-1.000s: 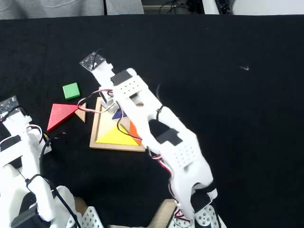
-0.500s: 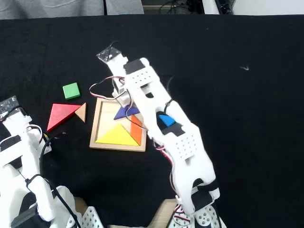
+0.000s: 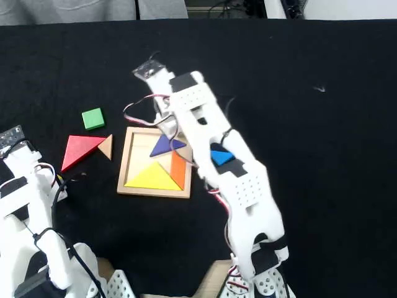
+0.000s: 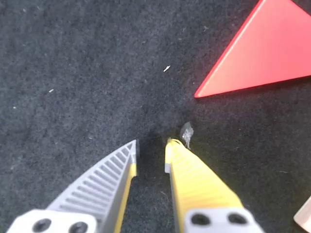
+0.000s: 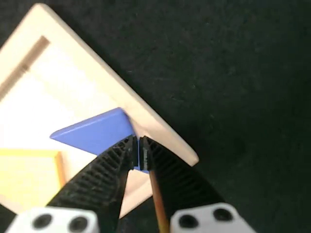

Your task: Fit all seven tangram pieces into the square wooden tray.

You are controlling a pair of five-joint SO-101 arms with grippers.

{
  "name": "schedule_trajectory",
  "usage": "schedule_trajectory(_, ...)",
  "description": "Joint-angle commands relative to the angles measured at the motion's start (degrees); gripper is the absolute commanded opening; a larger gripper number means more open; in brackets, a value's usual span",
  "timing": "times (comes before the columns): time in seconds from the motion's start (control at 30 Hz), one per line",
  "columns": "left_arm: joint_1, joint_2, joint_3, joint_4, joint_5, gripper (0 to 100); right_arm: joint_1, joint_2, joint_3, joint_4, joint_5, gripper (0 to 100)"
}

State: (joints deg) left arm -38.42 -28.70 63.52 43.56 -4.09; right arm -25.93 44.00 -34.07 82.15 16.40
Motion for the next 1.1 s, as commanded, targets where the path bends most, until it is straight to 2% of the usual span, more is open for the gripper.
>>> schedule_trajectory(0.0, 0.8, -0.2, -0.4, -1.1, 0.4, 11, 4.0, -4.0, -1.0, 0.0, 0.5, 1.0)
schedule_trajectory(0.3, 0.8, -0.2, -0.4, -1.1, 0.4, 11, 1.6, -4.3, 8.4, -3.9, 3.7, 1.0)
schedule_trajectory(0.67, 0.8, -0.2, -0.3, -1.9, 0.4, 11, -2.0, -11.5, 13.2, 0.7, 3.8, 1.0)
schedule_trajectory(0.8, 0.8, -0.2, -0.3, -1.9, 0.4, 11, -4.0, -14.9, 16.4, -0.3, 7.1, 1.0)
schedule_trajectory(0.97, 0.8, -0.2, -0.3, -1.9, 0.4, 11, -2.6, -18.1, 16.4, -10.0, 4.4, 1.0)
schedule_trajectory(1.07, 0.8, -0.2, -0.3, -1.9, 0.4, 11, -4.2, -16.2, 16.2, -15.5, 3.5, 1.0)
